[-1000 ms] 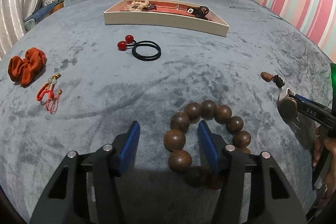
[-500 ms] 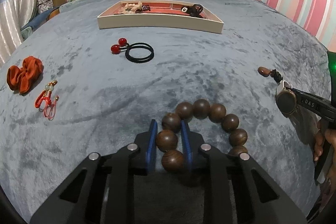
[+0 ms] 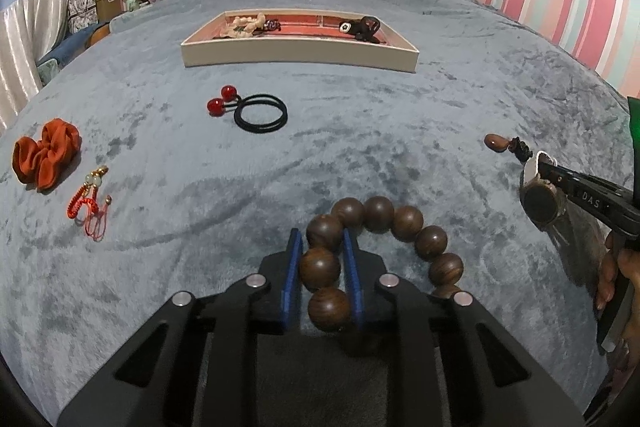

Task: Organize jewelry
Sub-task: 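Grasp the wooden bead bracelet with the left tool while the right tool grasps the white watch strap, then carry the bracelet and watch over the tray and lower them inside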

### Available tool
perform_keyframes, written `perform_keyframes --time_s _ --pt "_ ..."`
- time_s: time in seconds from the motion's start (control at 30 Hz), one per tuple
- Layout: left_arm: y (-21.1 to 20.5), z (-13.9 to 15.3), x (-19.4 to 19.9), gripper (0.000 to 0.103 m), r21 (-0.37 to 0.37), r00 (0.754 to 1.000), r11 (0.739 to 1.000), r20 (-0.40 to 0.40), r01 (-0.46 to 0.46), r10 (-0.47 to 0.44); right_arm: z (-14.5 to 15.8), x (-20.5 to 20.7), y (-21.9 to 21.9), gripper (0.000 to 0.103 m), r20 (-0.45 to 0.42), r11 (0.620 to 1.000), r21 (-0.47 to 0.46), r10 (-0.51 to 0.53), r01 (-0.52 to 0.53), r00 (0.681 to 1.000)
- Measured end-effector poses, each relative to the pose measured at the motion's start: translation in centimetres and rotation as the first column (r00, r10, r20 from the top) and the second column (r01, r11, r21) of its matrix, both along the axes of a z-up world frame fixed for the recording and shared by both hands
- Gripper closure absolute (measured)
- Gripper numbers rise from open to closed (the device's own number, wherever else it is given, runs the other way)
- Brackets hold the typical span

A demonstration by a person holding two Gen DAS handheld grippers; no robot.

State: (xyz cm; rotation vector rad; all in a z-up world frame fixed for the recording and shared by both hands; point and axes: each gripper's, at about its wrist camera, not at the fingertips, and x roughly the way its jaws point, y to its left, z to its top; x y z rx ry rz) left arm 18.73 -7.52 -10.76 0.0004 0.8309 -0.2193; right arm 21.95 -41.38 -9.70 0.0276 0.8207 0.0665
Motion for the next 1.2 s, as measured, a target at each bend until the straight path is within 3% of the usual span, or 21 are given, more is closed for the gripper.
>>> perform_keyframes --time_s 0.37,0.67,0.97,1.2 --pt "0.4 1.4 -1.0 0.083 -0.021 0.997 1.0 0.071 0.015 -0.014 1.3 -1.1 1.1 0.095 0.073 1.0 0.018 -0.005 0.003 0.997" --pt "1.0 5.6 -1.3 0.084 0.006 0.98 0.999 0.193 0.036 -0.036 4.7 -1.1 2.7 0.095 0.161 1.0 -0.003 0.017 -0.017 0.987" --pt "2.6 11.3 2.9 0.084 -0.005 0.957 0.999 0.287 0.038 -0.035 9.2 3.0 4.8 0.095 0.216 0.999 0.029 0.015 -0.022 0.976" --pt "3.2 15.1 8.1 0.084 -0.019 0.94 0.999 0.338 0.046 -0.037 10.9 9.3 7.2 0.095 0.216 0.999 0.049 0.013 -0.024 0.976"
